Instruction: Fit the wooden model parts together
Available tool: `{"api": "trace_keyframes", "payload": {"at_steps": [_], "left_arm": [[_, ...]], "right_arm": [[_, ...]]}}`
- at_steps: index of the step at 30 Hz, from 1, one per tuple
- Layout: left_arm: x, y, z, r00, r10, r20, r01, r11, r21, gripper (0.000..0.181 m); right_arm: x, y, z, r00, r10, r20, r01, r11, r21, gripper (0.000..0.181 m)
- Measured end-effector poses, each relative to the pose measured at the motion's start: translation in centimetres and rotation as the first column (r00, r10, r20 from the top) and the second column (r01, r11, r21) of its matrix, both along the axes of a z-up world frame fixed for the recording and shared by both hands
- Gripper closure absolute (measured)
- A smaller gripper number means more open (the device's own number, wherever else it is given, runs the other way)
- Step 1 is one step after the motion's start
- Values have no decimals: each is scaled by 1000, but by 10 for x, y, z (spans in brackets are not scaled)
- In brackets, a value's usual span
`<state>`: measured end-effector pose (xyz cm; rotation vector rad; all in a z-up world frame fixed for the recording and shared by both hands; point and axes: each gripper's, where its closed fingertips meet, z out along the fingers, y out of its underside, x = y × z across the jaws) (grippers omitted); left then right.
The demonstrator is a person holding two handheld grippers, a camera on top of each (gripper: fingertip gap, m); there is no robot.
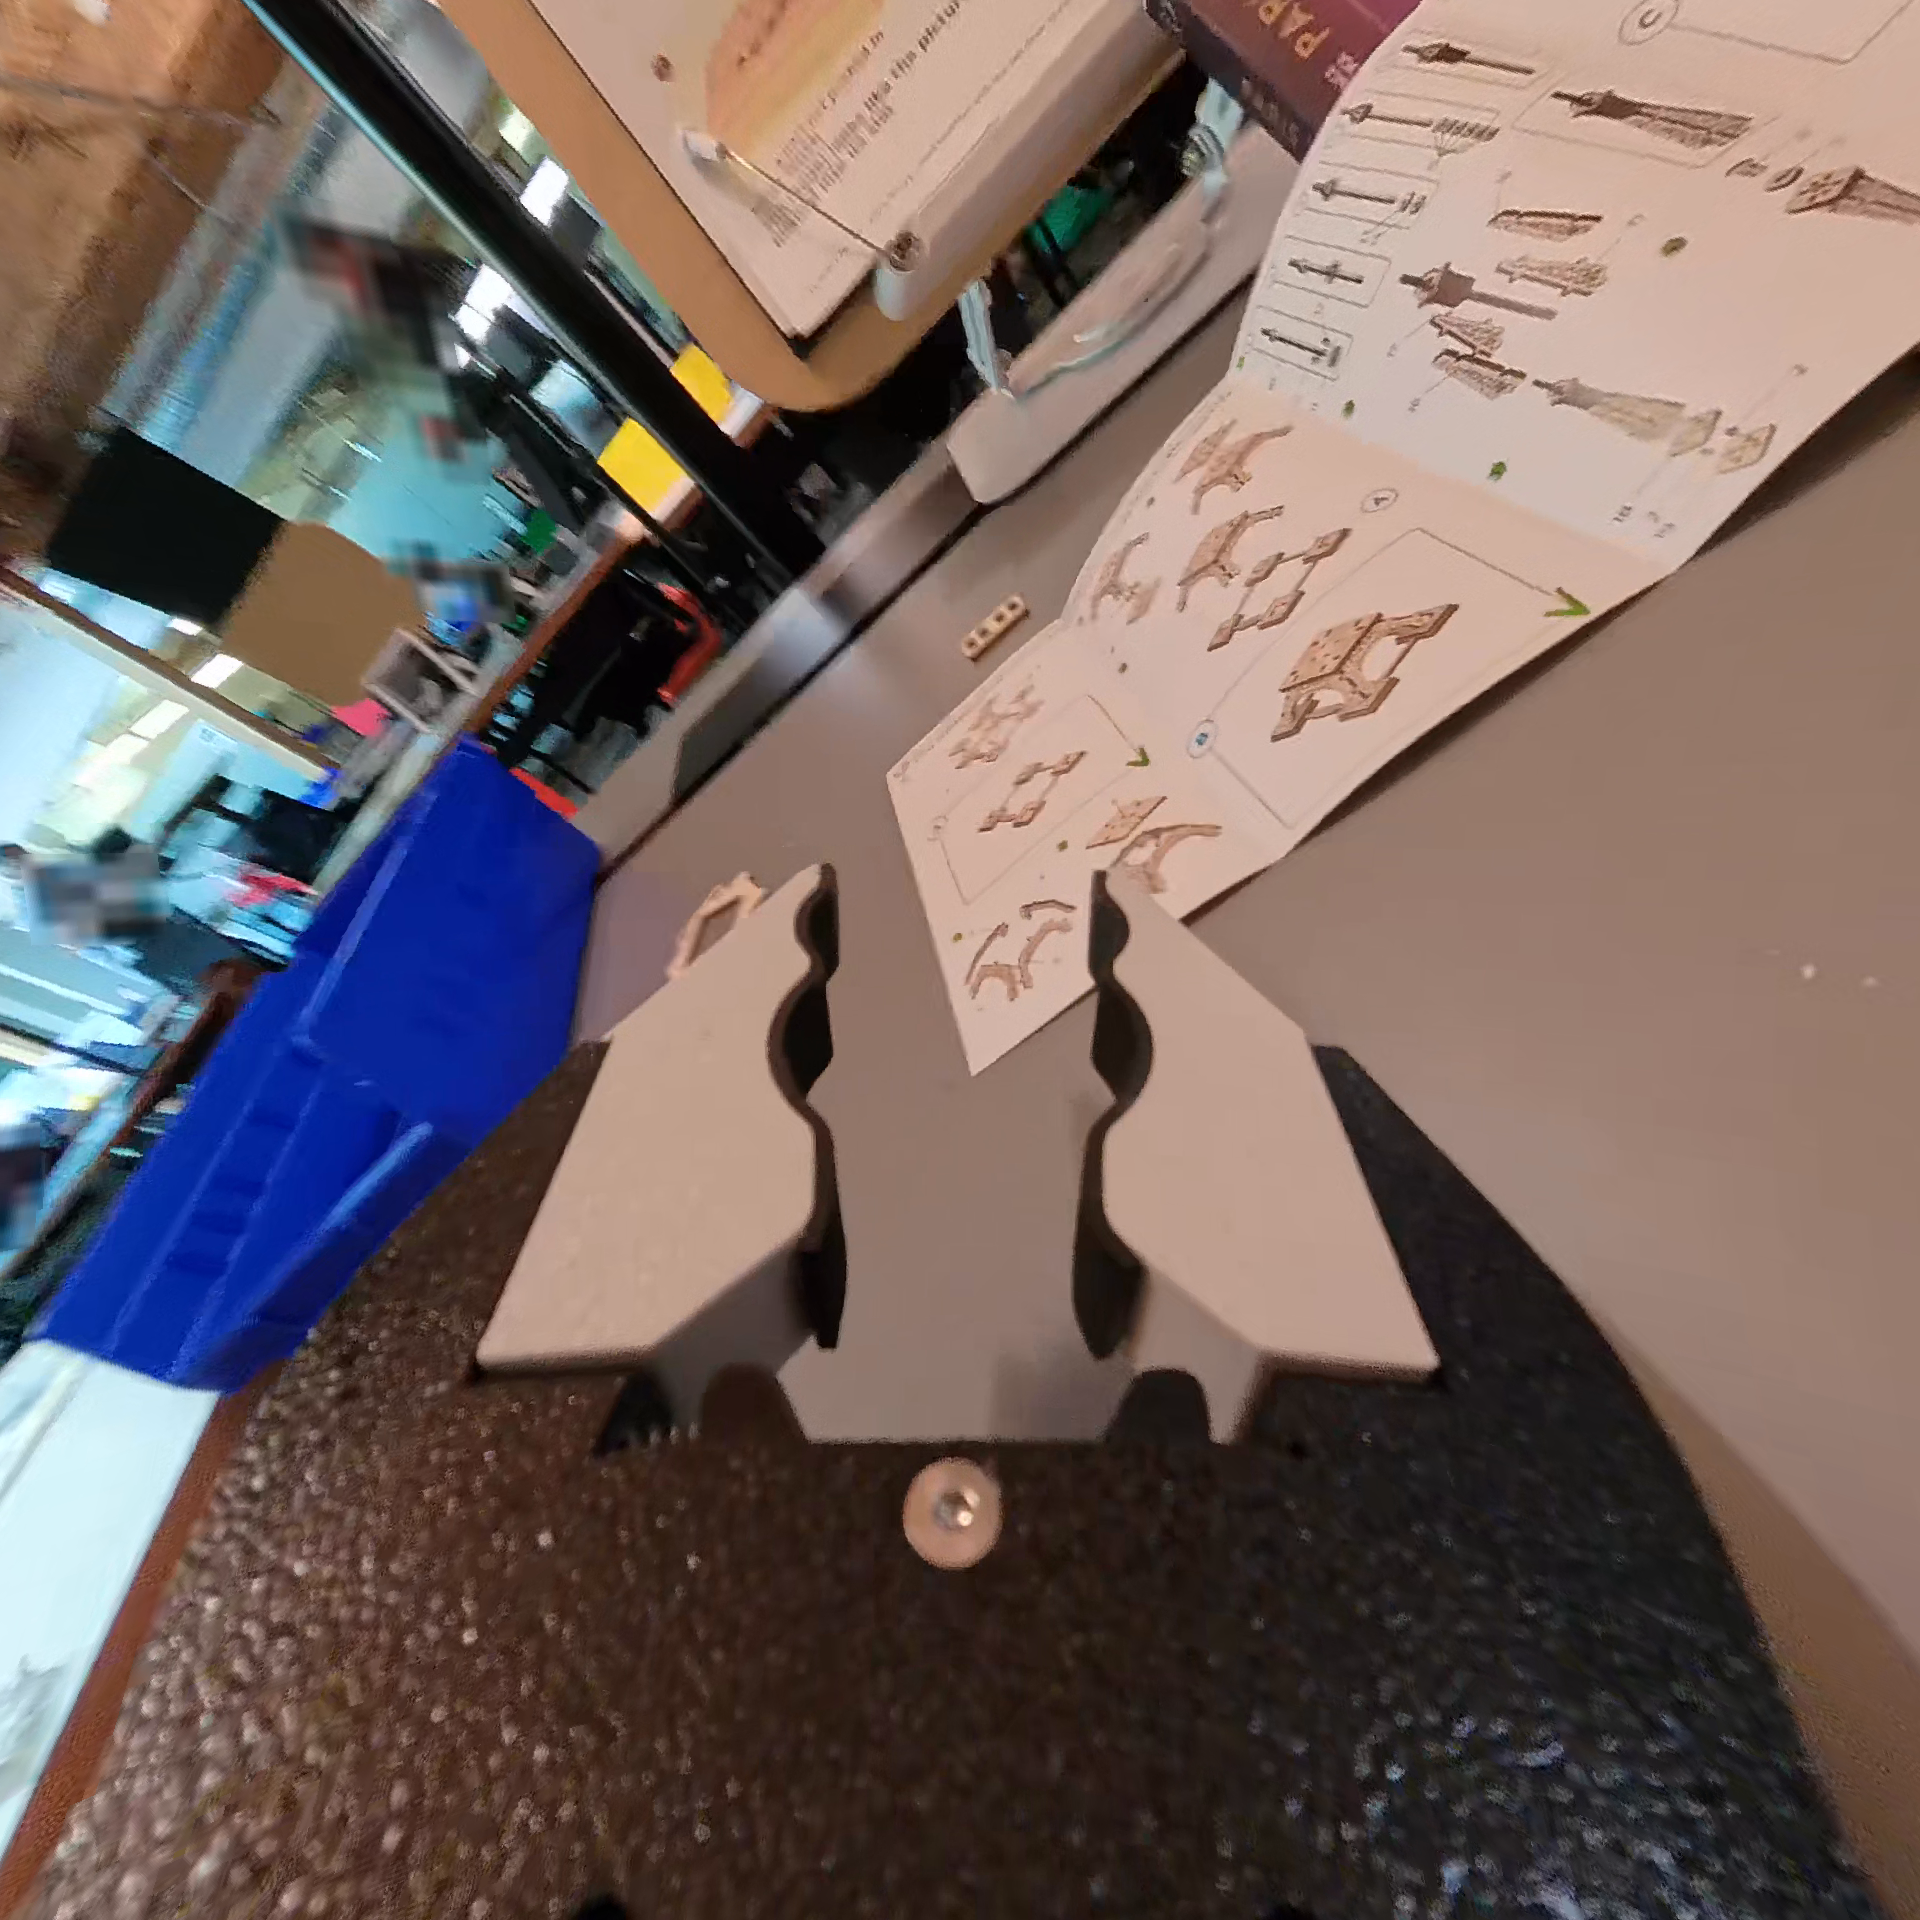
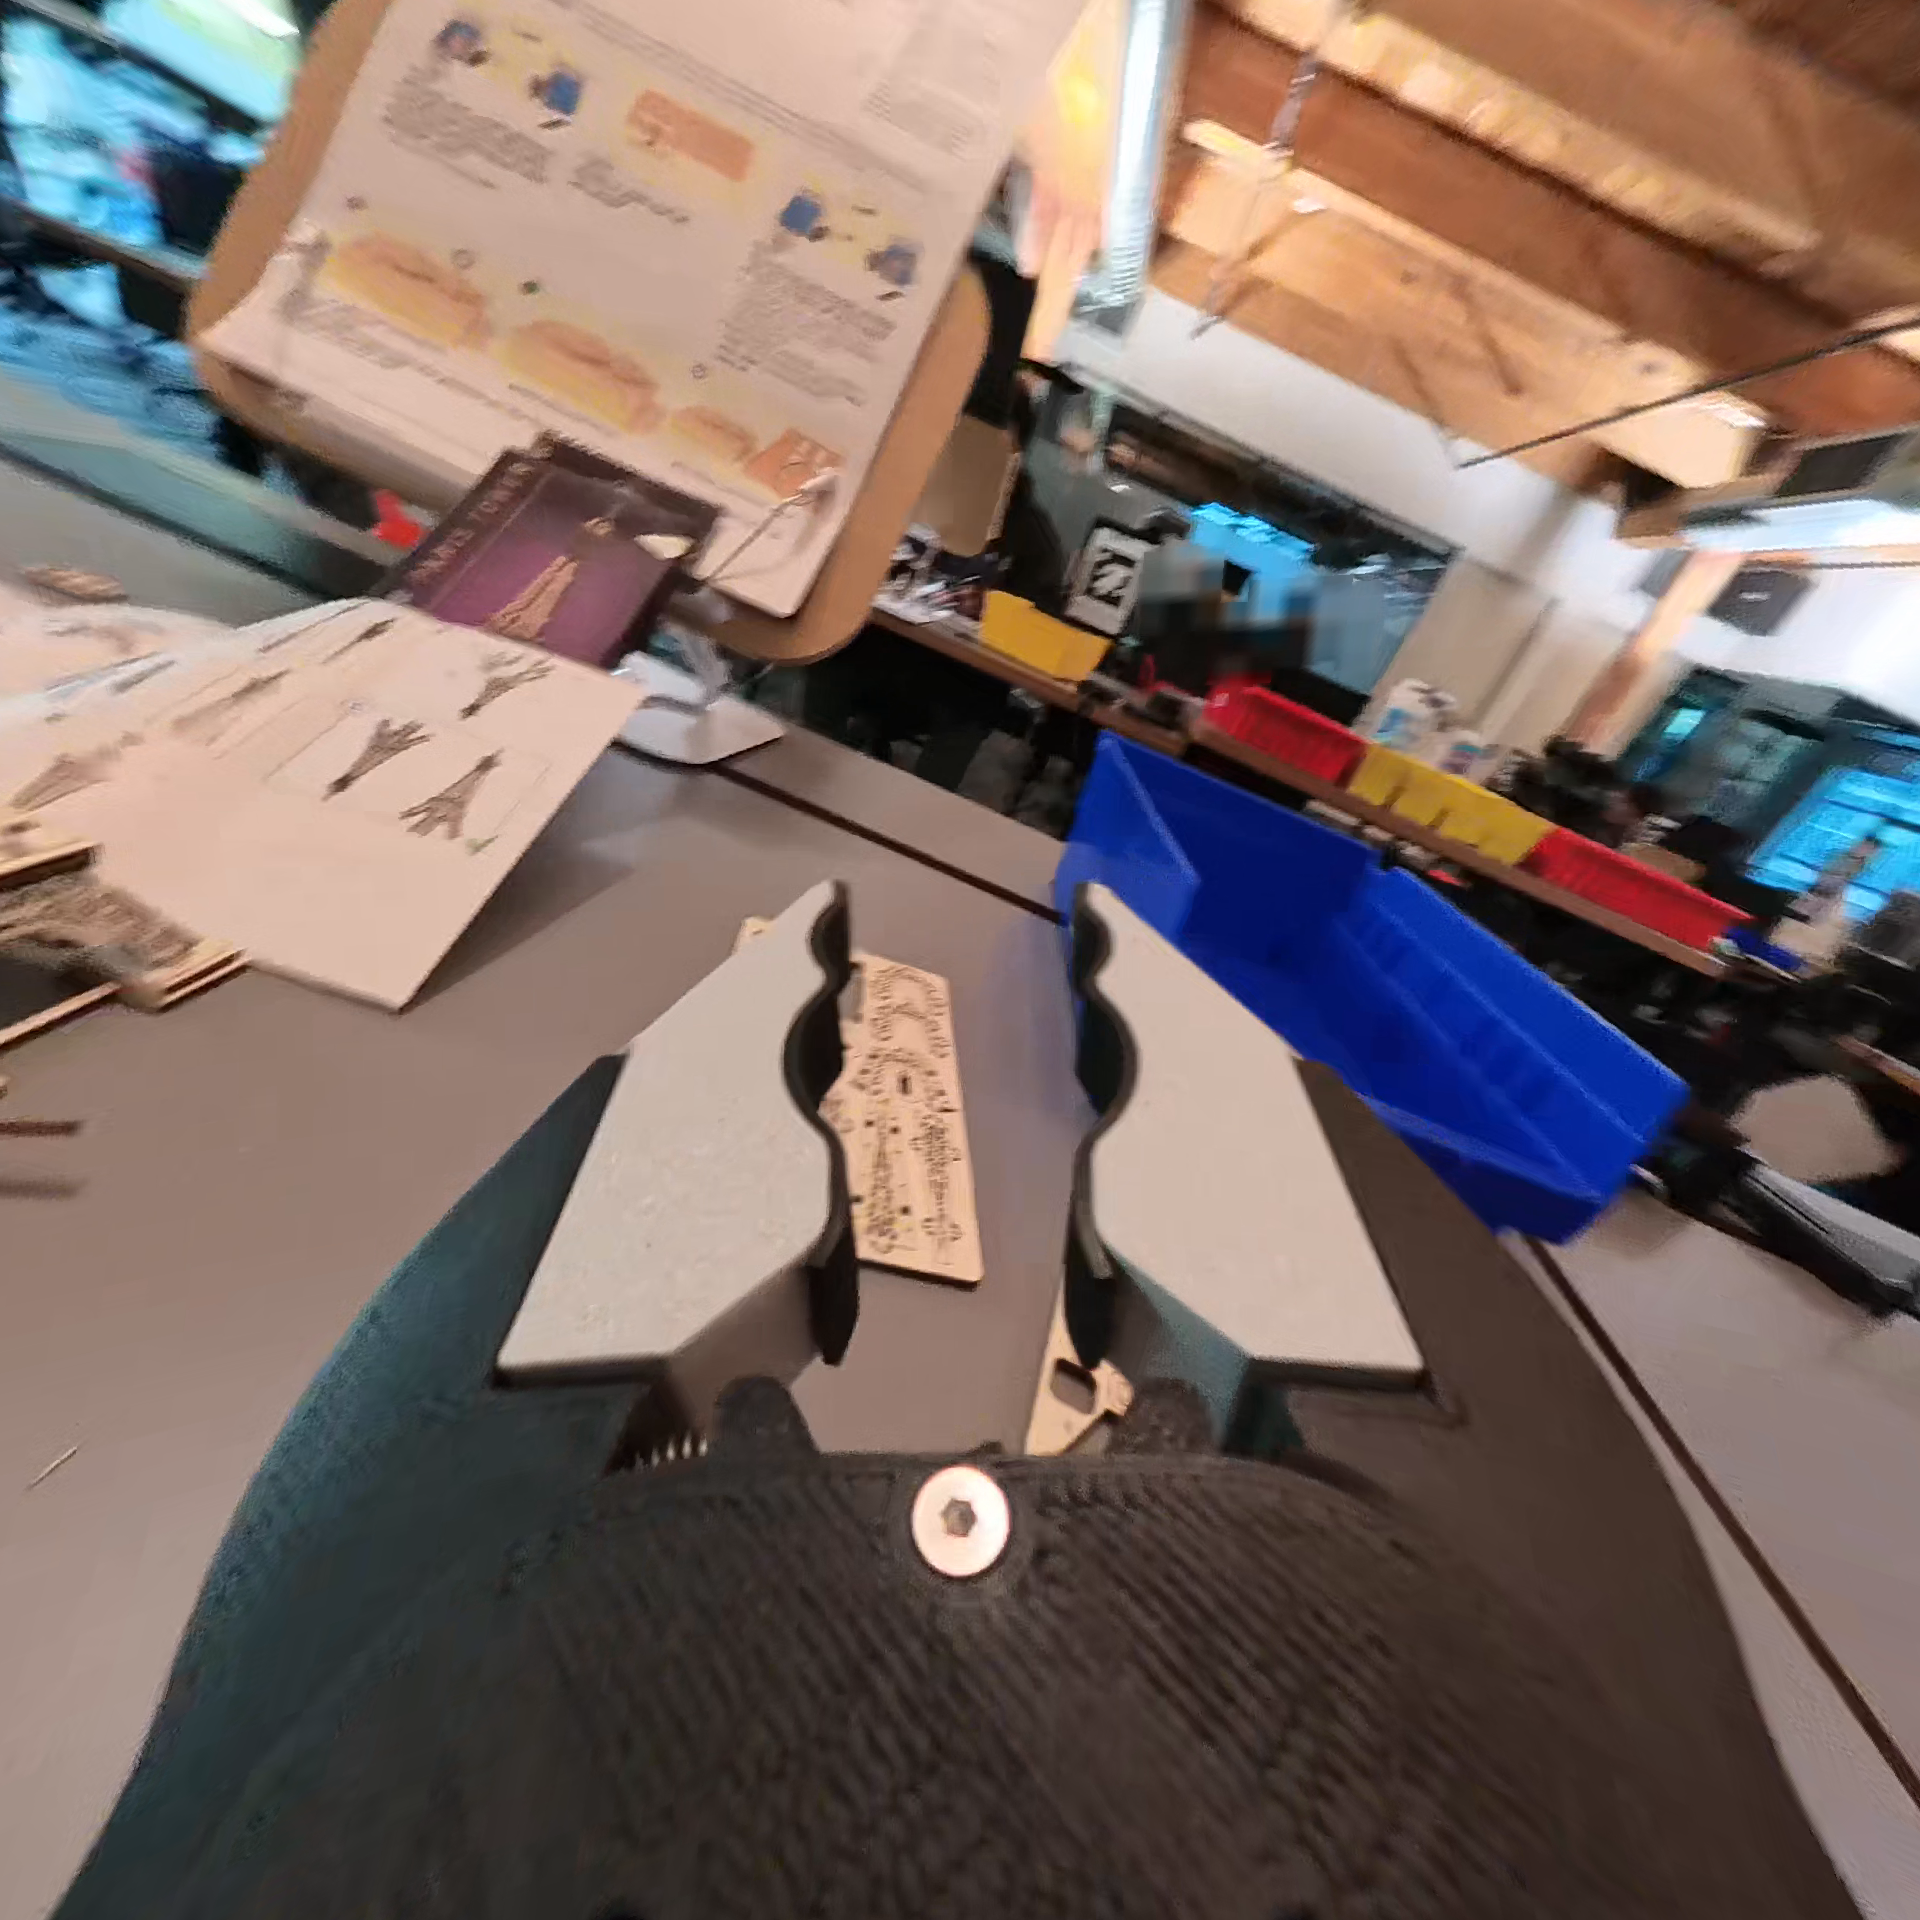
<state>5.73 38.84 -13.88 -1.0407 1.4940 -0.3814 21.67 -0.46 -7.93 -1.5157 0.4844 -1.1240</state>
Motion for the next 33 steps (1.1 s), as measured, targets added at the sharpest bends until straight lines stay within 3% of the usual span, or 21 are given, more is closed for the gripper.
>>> {"api": "trace_keyframes", "payload": {"at_steps": [2, 4, 6, 10, 12, 13, 15, 17, 19, 21, 24, 27, 29, 33], "left_arm": [[-7, -3, 9, 998, -1, 62, -1, 1000, 27, 138], [-9, -5, 15, 995, -1, 95, 0, 1000, 9, 138], [-9, -9, 18, 994, -11, 106, 12, 1000, -13, 136], [-11, -15, 25, 992, -9, 124, 8, 1000, 10, 136], [-7, -29, 24, 998, -23, 65, 25, 999, -39, 132], [-5, -41, 27, 998, -53, 24, 55, 996, -66, 130], [-1, -61, 44, 993, -113, -31, 111, 993, -50, 130], [5, -76, 64, 981, -173, -91, 169, 984, -54, 130], [12, -92, 81, 964, -230, -134, 218, 971, -100, 128], [18, -117, 93, 932, -323, -167, 298, 941, -160, 128], [24, -174, 99, 853, -500, -151, 454, 853, -258, 129], [18, -243, 89, 727, -670, -150, 575, 713, -401, 130], [13, -287, 83, 666, -738, -104, 627, 630, -459, 132], [14, -350, 63, 576, -808, -127, 705, 569, -422, 133]], "right_arm": [[-7, 16, -10, 997, 77, -13, -78, 993, -91, 156], [-13, 16, -6, 996, 56, 68, -48, 992, -113, 156], [-21, 7, 9, 986, 27, 167, -20, 999, -39, 152], [-21, -29, 32, 983, -43, 181, 2, 975, 221, 137], [-9, -41, 26, 997, -76, -11, 76, 958, 276, 121], [-8, -45, 29, 994, -80, -68, 95, 961, 260, 125], [0, -53, 47, 993, -80, -91, 93, 984, 152, 125], [18, -70, 55, 974, -108, -198, 116, 993, 25, 108], [28, -98, 67, 945, -149, -291, 174, 983, 59, 101], [23, -108, 69, 918, -67, -391, 125, 984, 124, 105], [-3, -115, 32, 825, 63, -562, 18, 990, 138, 124], [-14, -134, -15, 790, 26, -612, 77, 987, 142, 123], [-13, -150, -30, 817, -52, -574, 127, 988, 91, 138], [3, -170, -52, 774, -108, -624, 148, 989, 13, 136]]}}
